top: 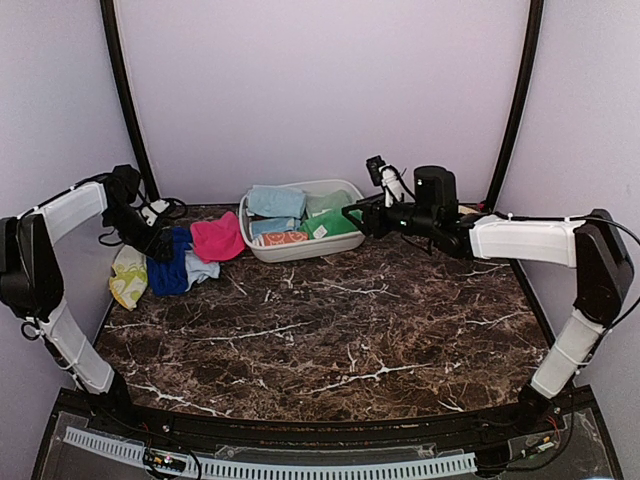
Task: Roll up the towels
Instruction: Pick up the towel from the towel pile.
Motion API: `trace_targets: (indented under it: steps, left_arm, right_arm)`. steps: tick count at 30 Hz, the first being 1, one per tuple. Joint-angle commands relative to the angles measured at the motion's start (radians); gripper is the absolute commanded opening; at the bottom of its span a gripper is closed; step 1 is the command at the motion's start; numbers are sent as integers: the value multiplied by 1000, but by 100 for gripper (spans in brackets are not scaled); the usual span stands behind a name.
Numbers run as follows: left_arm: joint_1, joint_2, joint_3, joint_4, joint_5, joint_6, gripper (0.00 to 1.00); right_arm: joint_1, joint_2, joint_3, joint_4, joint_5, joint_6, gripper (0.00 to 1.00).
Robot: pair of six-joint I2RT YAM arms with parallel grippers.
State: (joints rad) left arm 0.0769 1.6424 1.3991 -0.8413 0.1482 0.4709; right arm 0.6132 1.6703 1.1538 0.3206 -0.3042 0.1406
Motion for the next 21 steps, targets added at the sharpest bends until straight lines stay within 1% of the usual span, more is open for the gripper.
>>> trace_targets:
  steps: [1,5,8,11,13,15,16,18,20,21]
  left_arm:
    - [19,11,-55,131,-38,-5,88]
    - [30,79,-60,222,-73,3,81]
    - [33,134,-34,255,-96,-11,80]
    - [35,158,-10,266,-86,-25,79]
    - [35,172,-11,282,-86,-28,74]
    - [36,194,-11,285,-88,-32,65]
    - [37,206,-14,285,-82,-34,58]
    - [36,222,-11,280,-61,-46,38]
    - [37,226,10,258,-38,-62,15]
    - [37,223,29,236,-24,-68,7]
  right_arm:
    - [53,-36,-51,1,52,25,48]
    - [84,-67,-106,34,77,87,43]
    - [106,-68,-130,21,90,111,41]
    - [125,-130,-155,2,110,111,39]
    - [132,-150,-170,-1,121,116,37]
    - [132,-166,-179,-8,127,124,35]
    - [132,-174,-182,-13,131,126,33]
    - [134,-186,-183,-28,138,129,31]
    - [134,-200,-183,-45,147,129,29]
    - [134,-207,-186,-51,151,128,29]
